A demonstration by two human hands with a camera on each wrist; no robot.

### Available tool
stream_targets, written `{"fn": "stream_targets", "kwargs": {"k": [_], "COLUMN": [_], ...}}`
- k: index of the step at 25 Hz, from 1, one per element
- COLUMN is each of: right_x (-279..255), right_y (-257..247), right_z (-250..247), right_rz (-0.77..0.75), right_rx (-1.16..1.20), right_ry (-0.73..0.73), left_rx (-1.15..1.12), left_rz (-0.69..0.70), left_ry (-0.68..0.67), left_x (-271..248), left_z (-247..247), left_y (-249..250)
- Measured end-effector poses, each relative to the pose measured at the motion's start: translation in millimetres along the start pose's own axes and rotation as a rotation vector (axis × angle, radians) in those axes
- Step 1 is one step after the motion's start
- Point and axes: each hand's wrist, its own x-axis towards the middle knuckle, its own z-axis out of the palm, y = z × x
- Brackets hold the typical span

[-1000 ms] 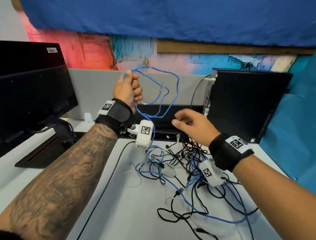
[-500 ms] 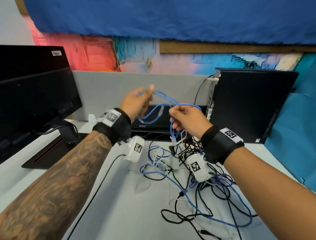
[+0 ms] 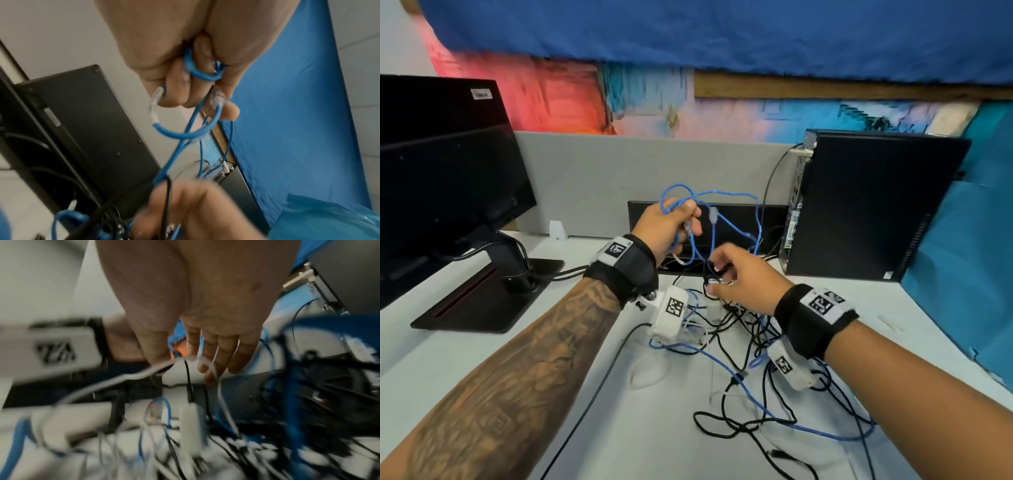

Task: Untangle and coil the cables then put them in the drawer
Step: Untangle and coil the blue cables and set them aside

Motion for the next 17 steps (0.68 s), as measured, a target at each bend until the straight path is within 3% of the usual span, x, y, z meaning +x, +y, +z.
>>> {"fn": "stream_targets", "kwargs": {"k": [3,7,11,14,17], "right_x": [-11,-10,-13,-5,3], "right_y": [18,29,25,7,-10], "right_z": [3,-12,-32,-46,-54], "right_rz": [0.084,0.255,0.189,0.135,0.081], "right_rx": [-0.204,-0.046,0.283,0.607,0.638], "right_ry": [-0.142,-0.139,-0.009,0.145,0.148], "left_rx": [-0.024,-0.042,-0.042,0.171,0.264], "left_rz": [-0.009,0.054,0.062,0.051,0.029], "left_ry": [-0.011,0.053,0.047,0.002,-0.052], "left_x": [0,2,5,5,0], "left_z": [-9,-16,-22,-16,-1], "left_y": [9,19,27,19,10]}}
